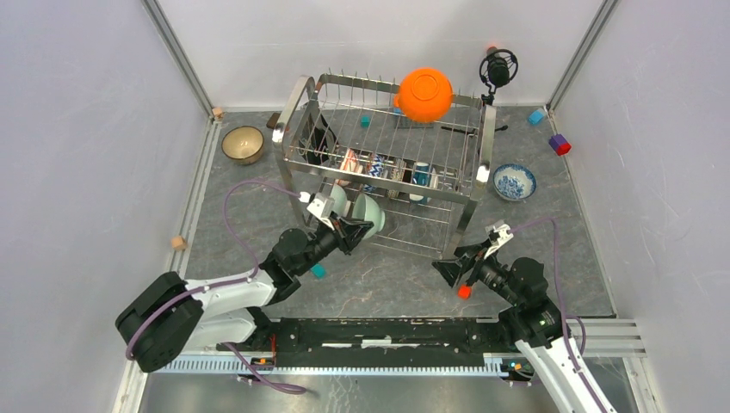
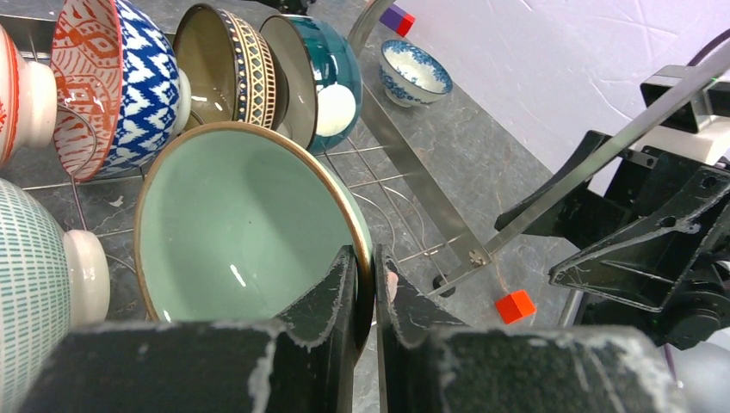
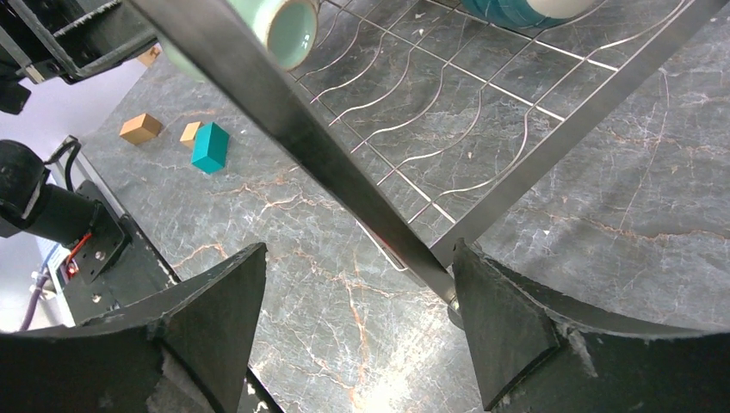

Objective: Unload the bowls from the dish rack
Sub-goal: Pick up the bowl from the dish rack.

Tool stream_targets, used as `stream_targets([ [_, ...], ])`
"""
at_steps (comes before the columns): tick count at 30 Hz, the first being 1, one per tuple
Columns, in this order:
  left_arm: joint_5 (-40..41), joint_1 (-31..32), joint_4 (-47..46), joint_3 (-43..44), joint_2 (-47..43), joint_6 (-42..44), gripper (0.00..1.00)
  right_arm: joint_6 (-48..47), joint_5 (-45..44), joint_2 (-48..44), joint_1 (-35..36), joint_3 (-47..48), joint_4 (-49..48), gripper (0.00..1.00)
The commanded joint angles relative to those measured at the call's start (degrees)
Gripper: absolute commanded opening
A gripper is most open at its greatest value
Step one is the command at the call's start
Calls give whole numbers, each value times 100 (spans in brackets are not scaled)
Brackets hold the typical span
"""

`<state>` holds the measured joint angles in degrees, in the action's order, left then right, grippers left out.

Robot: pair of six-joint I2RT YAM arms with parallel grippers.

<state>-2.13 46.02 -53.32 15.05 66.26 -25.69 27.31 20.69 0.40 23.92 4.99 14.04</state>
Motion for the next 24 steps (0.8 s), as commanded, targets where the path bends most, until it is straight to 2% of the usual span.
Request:
stream_targets([
  [1,-107,77,-290,-34,-564,-236,2,-285,-48,-937,129,304,-49,87],
  [14,129,450,1039,-163,-1865,-175,2,-122,-483,-835,327,780,-1,93],
  [17,195,744,1457,-39,-2040,-70,2,-179,-268,-719,408,925,-112,95],
  [24,1064,1931,2698,334,-2328,497,2,-344,250,-466,654,993,-312,96],
])
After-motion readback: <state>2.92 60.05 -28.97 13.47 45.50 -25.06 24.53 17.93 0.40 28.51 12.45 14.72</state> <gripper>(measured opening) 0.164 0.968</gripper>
